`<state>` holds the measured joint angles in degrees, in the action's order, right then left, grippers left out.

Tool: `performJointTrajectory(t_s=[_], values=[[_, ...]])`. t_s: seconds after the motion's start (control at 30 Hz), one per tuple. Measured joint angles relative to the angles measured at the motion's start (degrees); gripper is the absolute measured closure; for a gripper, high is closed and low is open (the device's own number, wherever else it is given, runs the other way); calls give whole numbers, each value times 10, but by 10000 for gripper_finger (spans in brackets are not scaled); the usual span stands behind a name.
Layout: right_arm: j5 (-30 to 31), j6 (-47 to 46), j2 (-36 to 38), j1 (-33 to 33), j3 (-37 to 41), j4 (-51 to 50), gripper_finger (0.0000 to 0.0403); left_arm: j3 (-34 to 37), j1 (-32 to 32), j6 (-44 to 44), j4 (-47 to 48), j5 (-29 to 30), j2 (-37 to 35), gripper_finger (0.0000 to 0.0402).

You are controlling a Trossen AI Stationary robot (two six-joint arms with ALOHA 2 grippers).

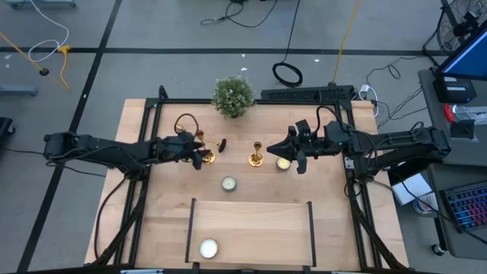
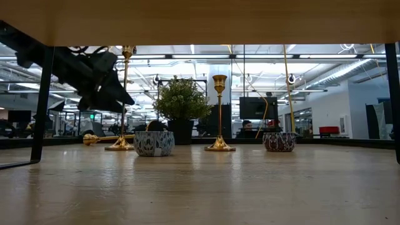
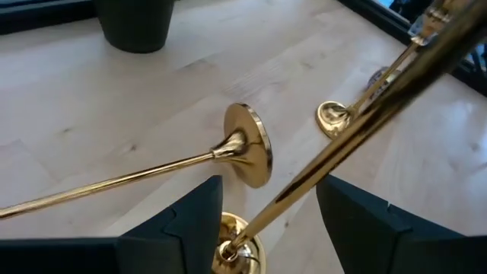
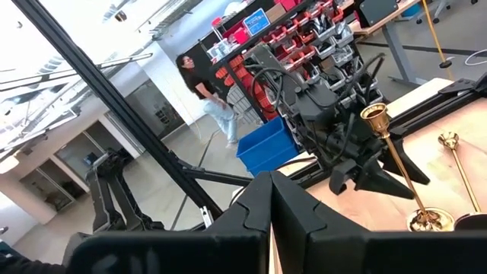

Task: Pick & Place candle stick holders
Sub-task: Put the bottom left gold candle stand on the shelf

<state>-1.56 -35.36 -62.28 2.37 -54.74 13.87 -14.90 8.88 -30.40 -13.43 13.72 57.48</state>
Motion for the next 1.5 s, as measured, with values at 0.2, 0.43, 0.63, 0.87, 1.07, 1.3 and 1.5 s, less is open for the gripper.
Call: performJointTrajectory(t_s=[0.2, 0.43, 0.63, 0.87, 1.07, 1.3, 1.5], values=[[0, -6, 0, 2, 0, 0, 403, 0, 1, -7, -18, 1, 37, 183], [3, -6, 0, 12, 0, 0, 403, 0, 1, -31, -30, -7, 46, 250], [4, -6, 0, 13, 0, 0, 403, 0, 1, -32, -72, -7, 45, 358], [4, -6, 0, 23, 0, 0, 403, -33, -4, -40, -47, -42, 42, 383], [2, -6, 0, 26, 0, 1, 403, -157, -11, 40, 152, -33, 23, 389], [0, -1, 0, 39, 0, 13, 403, -358, -38, 104, 397, -32, 24, 389], [1, 11, 2, 57, 0, 18, 403, -466, -144, 50, 438, 58, 23, 389]])
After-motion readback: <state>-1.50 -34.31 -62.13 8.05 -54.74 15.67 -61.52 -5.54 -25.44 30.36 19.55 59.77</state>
